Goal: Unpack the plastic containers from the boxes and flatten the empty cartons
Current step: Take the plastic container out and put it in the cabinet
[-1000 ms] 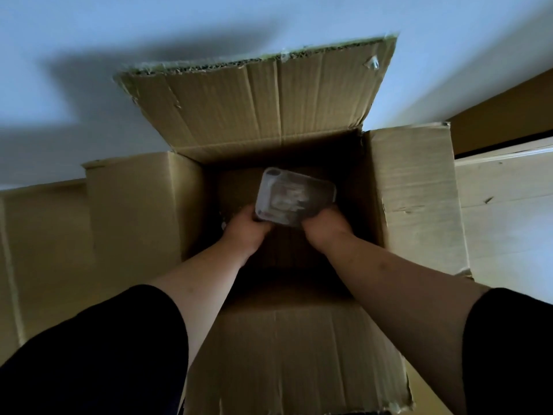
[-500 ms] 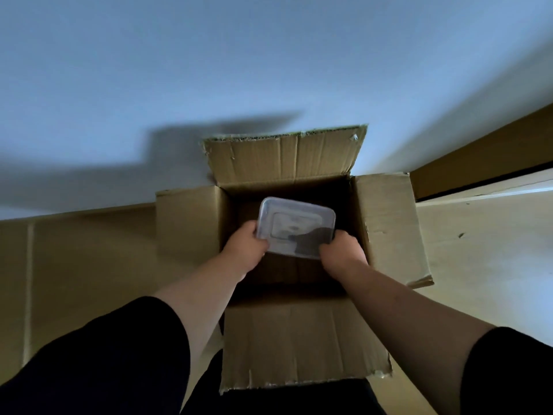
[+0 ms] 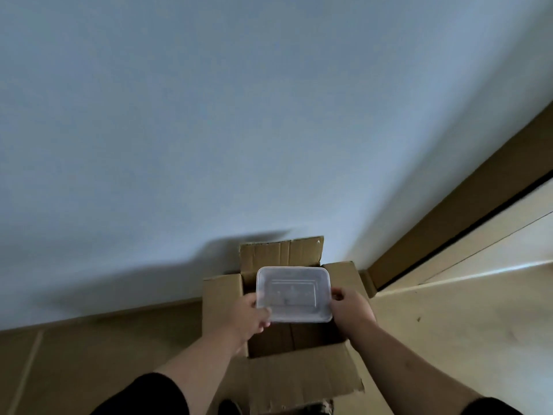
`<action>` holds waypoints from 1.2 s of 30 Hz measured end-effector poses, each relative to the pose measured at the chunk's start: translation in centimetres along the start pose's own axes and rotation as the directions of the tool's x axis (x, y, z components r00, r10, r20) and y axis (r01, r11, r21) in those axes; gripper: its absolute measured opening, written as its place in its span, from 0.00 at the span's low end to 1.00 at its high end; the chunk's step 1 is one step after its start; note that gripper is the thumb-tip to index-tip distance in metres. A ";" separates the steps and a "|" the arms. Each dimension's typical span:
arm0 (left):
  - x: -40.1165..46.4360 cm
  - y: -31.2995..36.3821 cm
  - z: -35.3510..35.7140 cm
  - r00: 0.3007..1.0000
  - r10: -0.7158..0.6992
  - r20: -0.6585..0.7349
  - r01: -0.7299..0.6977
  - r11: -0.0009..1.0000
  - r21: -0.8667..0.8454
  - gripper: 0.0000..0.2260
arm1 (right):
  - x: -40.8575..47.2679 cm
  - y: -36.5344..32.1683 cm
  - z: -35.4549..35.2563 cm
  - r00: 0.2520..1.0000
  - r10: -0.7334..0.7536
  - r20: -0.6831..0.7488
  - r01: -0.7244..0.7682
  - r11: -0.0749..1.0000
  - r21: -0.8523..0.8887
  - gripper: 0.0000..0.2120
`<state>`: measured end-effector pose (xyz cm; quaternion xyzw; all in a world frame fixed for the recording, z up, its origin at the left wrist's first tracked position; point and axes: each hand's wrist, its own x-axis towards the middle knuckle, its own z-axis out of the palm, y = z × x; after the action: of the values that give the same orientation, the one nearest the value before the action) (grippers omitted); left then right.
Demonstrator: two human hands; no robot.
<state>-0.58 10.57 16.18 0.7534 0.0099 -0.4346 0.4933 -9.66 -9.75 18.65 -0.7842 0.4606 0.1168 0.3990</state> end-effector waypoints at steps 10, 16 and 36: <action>-12.1 0.9 -3.8 0.965 0.059 -0.256 -0.076 0.995 -0.057 0.07 | -7.8 -5.8 -2.0 0.956 -0.287 0.061 0.289 0.957 -0.028 0.16; -18.7 -3.6 -4.4 0.870 -0.020 -0.493 -0.113 0.965 -0.238 0.09 | -12.4 -8.3 -0.7 0.865 -0.457 0.208 0.481 0.873 -0.078 0.18; -40.2 -28.3 -5.7 0.660 -0.345 -0.668 -0.223 0.758 -0.613 0.03 | -33.2 -5.4 19.3 0.556 -0.549 0.624 0.786 0.592 -0.180 0.08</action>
<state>-34.44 46.04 22.86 0.6427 0.3887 -0.0711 0.6564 -19.92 26.66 27.13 -0.9084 -0.0450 0.2531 0.3297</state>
